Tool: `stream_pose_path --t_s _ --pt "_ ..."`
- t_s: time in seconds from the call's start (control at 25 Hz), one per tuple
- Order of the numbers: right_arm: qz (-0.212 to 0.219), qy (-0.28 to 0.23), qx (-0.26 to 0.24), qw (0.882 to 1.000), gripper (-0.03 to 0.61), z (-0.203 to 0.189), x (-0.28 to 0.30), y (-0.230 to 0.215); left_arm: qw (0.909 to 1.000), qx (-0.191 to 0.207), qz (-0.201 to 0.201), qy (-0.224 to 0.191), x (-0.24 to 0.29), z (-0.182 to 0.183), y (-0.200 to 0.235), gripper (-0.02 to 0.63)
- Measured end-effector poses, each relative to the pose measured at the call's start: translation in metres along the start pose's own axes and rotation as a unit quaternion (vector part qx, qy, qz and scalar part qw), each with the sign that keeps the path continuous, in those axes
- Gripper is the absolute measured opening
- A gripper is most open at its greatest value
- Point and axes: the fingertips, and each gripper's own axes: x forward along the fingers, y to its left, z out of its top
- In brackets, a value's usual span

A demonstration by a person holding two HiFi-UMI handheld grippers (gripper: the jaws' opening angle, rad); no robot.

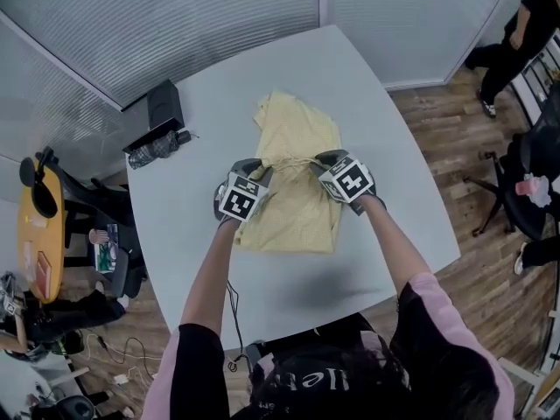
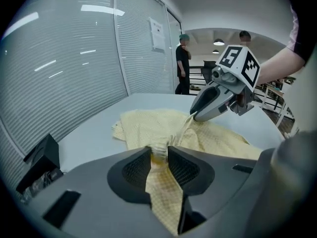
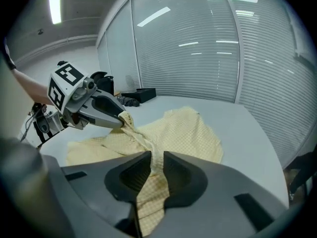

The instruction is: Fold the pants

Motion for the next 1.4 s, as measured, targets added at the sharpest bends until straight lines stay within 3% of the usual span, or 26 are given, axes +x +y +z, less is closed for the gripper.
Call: stream_pose_path --t_s 0.08,0.16,0.2,0.36,0.52,0.92,1.2,1.4 --pt "-0.007 -0.002 -0.012 1.000 0.083 -0.001 0.003 0.002 1.0000 -0.005 -0.004 -0.006 -0.002 0.000 -0.002 0.152" --pt "-0.003 -0.007 -0.013 1.000 0.125 -0.001 0.004 0.004 0.9998 -0.006 -0.009 -0.016 -0.006 0.002 -0.004 0.285" --pt "-0.001 -0.010 -0.010 1.000 0.148 0.000 0.002 0.006 0.9997 -0.007 -0.010 -0.021 -0.009 0.003 -0.004 0.295" --pt "-0.007 -0.029 -0.002 1.000 0.187 0.007 -0.012 0.010 0.9991 -0.015 -0.017 -0.036 -0.028 0.006 -0.008 0.295" --pt "-0.006 -0.060 0.008 0.998 0.187 0.018 -0.032 0.023 0.9964 -0.025 -0.040 -0.071 -0.052 0.015 -0.025 0.293" --pt "0.007 -0.145 0.016 0.989 0.186 0.040 -0.106 0.103 0.9808 -0.057 -0.082 -0.168 -0.138 0.027 -0.075 0.291" --pt "0.012 -0.157 0.038 0.987 0.183 0.016 -0.138 0.185 0.9713 -0.076 -0.086 -0.209 -0.206 0.003 -0.114 0.263" --pt "0.008 -0.168 0.061 0.984 0.160 0.001 -0.151 0.236 0.9677 -0.105 -0.078 -0.216 -0.247 -0.040 -0.133 0.234"
